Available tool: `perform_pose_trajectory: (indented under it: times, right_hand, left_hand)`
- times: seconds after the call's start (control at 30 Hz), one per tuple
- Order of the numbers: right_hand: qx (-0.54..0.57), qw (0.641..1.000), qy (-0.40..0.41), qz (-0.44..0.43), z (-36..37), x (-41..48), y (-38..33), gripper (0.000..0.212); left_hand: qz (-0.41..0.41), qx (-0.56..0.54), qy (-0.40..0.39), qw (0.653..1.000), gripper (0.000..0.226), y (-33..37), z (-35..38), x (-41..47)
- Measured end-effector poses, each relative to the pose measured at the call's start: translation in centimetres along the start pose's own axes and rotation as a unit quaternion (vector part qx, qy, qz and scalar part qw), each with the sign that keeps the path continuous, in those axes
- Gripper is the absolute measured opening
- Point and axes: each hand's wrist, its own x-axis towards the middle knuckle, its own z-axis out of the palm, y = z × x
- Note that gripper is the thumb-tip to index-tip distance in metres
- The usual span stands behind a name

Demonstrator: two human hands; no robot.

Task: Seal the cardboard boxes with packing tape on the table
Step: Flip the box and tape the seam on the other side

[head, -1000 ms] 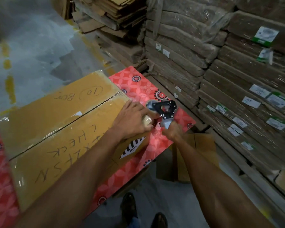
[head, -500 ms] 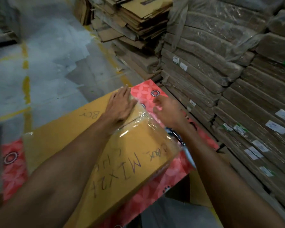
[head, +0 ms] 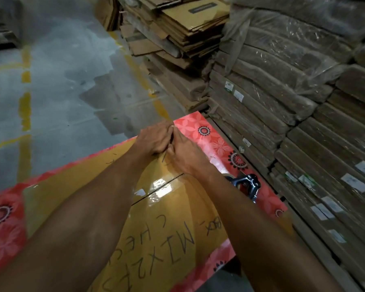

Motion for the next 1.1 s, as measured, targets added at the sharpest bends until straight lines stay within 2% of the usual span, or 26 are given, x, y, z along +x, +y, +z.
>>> perform_pose_trajectory:
  times: [0.07,0.17,0.4,0.53,0.67,0.87,1.1]
  right_hand:
    - [-0.019,1.000,-0.012,-0.011,0.1,-0.3,0.3,0.068]
    - [-0.062,0.997,-0.032,-0.031,-0.3,-1.7,0.8,0.063]
    - [-0.106,0.994,-0.031,-0.007,-0.5,-7.1,2.1,0.063]
    - [-0.116,0.993,-0.037,-0.001,-0.4,-7.7,2.1,0.064]
    - [-0.125,0.991,-0.044,-0.010,-0.1,-7.3,2.6,0.064]
    - [-0.150,0.985,-0.081,-0.039,-1.2,-9.3,3.2,0.065]
    - [-0.164,0.986,-0.020,-0.032,-1.6,-19.8,5.9,0.063]
  left_hand:
    - [-0.001,0.014,-0.009,1.000,0.039,0.1,-0.1,0.4]
    - [-0.004,0.041,-0.016,0.999,0.041,0.3,-0.2,0.6]
    - [-0.046,0.051,-0.022,0.997,0.052,0.8,0.3,0.5]
    - [0.018,0.117,-0.002,0.993,0.062,1.4,1.1,-2.0]
    - [0.064,0.137,-0.006,0.989,0.057,2.7,2.3,-6.7]
    - [0.035,0.119,-0.001,0.992,0.056,4.0,3.2,-9.3]
    - [-0.018,0.126,-0.036,0.991,0.056,5.7,2.7,-9.4]
